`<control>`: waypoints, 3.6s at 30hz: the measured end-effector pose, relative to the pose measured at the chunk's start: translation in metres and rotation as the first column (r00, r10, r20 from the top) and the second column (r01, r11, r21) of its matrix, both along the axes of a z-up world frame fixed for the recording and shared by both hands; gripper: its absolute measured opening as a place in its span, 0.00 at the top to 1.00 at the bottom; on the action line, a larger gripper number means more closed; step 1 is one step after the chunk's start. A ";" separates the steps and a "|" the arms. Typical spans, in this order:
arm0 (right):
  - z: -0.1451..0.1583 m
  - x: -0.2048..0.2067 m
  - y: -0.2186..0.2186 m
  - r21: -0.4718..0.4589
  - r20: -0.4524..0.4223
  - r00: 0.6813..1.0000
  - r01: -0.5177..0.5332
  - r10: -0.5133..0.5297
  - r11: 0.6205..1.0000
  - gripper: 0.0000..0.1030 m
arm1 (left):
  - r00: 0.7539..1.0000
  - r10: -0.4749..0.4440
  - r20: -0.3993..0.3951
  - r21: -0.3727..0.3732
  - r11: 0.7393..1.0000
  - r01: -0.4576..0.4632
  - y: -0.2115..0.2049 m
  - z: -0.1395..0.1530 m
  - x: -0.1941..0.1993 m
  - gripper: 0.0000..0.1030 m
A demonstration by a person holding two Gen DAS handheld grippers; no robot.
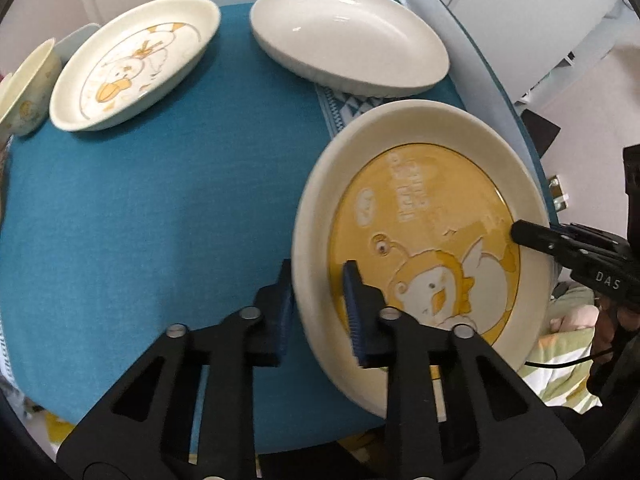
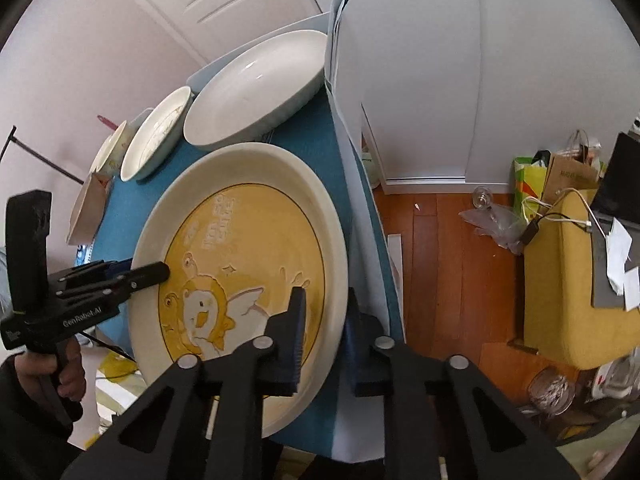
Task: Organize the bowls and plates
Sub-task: 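Grasp the rim of the yellow cartoon plate with the right tool, then lift the yellow plate and set it down on the cloth with the right tool, then move the right tool to the white plate and grasp its rim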
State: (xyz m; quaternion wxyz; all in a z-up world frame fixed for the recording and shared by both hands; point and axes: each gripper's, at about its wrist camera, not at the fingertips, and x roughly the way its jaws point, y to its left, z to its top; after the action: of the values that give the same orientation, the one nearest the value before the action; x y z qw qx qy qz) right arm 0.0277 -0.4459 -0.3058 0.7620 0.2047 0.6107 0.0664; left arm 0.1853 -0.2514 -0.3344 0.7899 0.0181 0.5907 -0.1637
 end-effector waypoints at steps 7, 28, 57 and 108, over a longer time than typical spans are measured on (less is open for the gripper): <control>-0.003 0.004 0.000 -0.018 -0.006 1.000 -0.026 0.026 1.000 0.85 | 1.000 0.011 0.004 -0.002 1.000 -0.011 0.004 -0.003 -0.007 0.81; 0.034 0.015 0.027 -0.043 0.086 0.996 -0.016 0.020 0.999 0.85 | 0.998 0.042 0.046 -0.038 0.998 -0.041 0.043 0.051 0.006 0.81; 0.007 0.095 0.269 0.019 0.042 0.982 -0.183 0.182 0.983 0.85 | 0.977 0.213 -0.002 0.028 0.977 -0.213 0.298 0.033 0.009 0.81; 0.164 0.065 0.146 -0.059 0.368 0.901 0.269 -0.230 0.961 0.02 | 0.894 -0.128 0.429 -0.127 0.971 0.200 0.162 0.224 0.072 0.00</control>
State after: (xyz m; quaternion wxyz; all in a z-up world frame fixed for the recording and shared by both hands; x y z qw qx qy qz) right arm 0.0930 -0.2995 -0.1421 0.8724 0.2239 0.4334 -0.0289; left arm 0.2574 -0.0897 -0.1099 0.8799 0.0361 0.3882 -0.2716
